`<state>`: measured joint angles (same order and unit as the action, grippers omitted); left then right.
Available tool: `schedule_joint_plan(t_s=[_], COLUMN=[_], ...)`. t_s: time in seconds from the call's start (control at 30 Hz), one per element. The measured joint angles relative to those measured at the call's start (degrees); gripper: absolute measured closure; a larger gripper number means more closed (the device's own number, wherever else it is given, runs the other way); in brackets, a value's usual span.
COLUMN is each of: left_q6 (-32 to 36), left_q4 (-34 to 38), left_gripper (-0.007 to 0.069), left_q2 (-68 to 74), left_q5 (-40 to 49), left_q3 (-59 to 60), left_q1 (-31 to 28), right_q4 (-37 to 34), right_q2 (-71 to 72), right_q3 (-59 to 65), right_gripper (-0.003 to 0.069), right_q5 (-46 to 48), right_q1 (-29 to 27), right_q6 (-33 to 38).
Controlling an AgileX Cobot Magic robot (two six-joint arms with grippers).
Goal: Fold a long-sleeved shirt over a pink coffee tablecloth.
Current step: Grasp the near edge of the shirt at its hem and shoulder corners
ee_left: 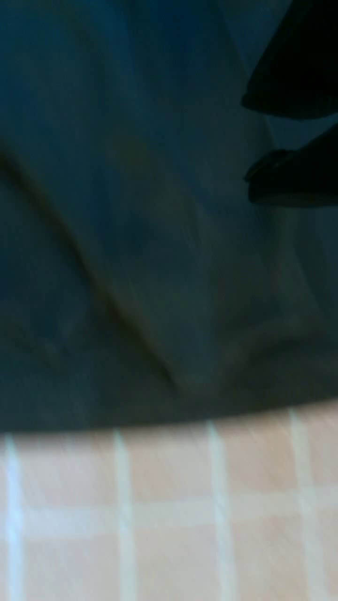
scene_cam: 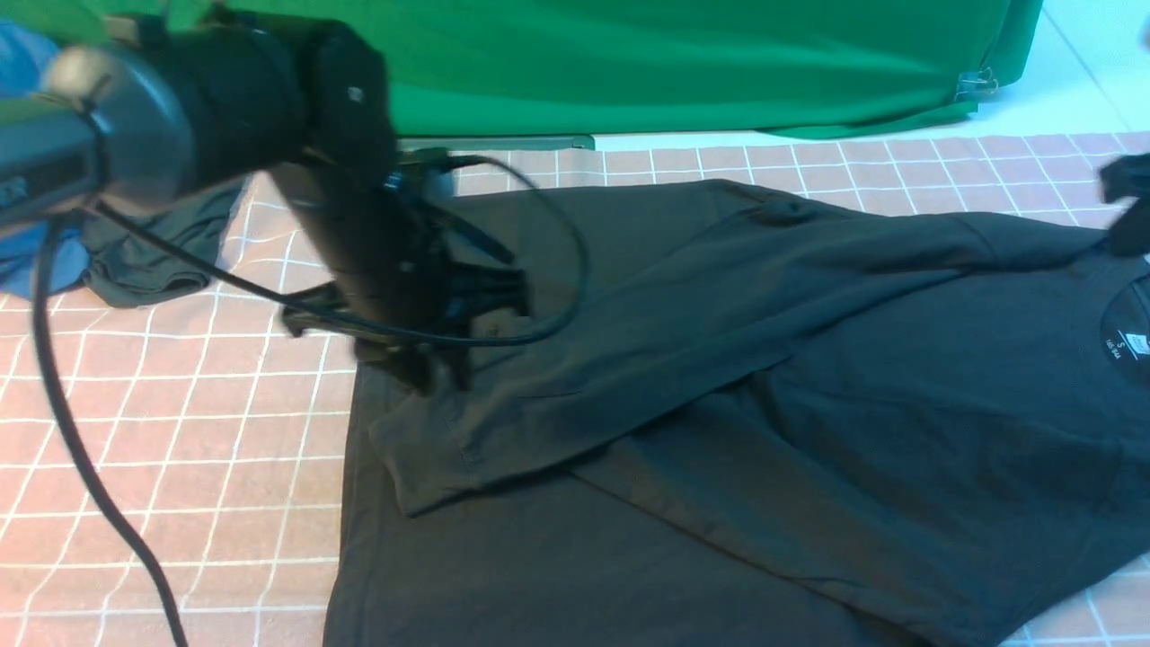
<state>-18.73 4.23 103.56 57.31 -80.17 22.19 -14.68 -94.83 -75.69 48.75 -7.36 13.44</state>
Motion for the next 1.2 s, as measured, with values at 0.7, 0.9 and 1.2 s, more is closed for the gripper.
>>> schedule_joint_plan(t_s=[0.7,0.9,1.2], left_q6=[0.53,0.89,0.89], left_q4=[-0.2,-0.2,0.06], left_gripper=[0.054,0.054,0.054], left_q2=[10.19,10.19,10.19], left_q5=[-12.55,-12.55,-11.98], left_q3=[0.0,0.0,0.0], left_q1=[1.65,1.65,1.65], right_q4=[-0.46,-0.46,-0.65], right_q2=[-32.05,-32.13,-32.13], right_q3=[-19.78,-20.99,-26.3], right_gripper=[0.0249,0.0591,0.0585], right_q5=[-14.58,-16.95,-19.05], right_q1=[0.86,1.46,1.49], right_q6=[-4.03,-0.62,0.28])
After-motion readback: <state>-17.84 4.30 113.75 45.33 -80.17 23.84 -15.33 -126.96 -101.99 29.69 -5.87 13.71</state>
